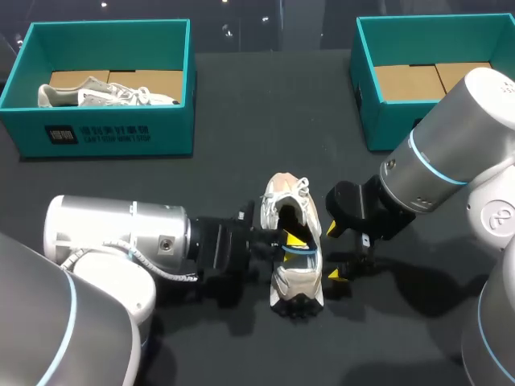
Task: Take the shoe out of the shoebox, open the shoe tongue, remove and reinsert the insole, then place the shoe into the shoebox
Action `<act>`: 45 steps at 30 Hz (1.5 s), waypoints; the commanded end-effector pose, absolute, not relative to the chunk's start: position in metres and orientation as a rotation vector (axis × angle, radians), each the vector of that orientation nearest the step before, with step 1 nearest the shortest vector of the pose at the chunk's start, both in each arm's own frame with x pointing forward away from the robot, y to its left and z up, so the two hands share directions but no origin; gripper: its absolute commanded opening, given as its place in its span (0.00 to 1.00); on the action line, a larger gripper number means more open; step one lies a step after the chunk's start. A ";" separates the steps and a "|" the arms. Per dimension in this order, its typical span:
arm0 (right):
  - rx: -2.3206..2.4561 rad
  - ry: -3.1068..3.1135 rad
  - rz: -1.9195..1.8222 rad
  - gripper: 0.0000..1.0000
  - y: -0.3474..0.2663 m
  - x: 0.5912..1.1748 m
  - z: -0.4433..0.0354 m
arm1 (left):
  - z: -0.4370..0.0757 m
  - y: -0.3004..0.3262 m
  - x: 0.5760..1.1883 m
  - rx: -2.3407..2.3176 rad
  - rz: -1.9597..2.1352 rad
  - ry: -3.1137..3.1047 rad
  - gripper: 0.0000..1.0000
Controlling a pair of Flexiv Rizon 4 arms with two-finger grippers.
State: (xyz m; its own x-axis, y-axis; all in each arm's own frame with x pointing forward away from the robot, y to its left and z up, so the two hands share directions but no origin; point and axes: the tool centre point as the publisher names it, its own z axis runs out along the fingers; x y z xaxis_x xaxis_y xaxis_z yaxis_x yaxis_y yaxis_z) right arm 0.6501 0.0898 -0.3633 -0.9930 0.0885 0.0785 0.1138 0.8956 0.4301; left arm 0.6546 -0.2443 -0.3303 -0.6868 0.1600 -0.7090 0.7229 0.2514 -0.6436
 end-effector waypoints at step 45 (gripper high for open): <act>-0.163 -3.008 -0.684 1.00 0.090 0.648 -0.363 | -0.340 -0.250 0.664 0.782 -1.347 2.125 0.05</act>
State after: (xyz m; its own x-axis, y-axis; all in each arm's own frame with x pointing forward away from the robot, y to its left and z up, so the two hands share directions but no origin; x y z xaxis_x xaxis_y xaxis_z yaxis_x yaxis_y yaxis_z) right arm 0.6501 0.0899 -0.3633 -0.9930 0.0885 0.0785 0.1138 0.8956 0.4301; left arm 0.6654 -0.2550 -0.3443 -0.7071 0.1980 -0.6788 0.6977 0.3509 -0.6245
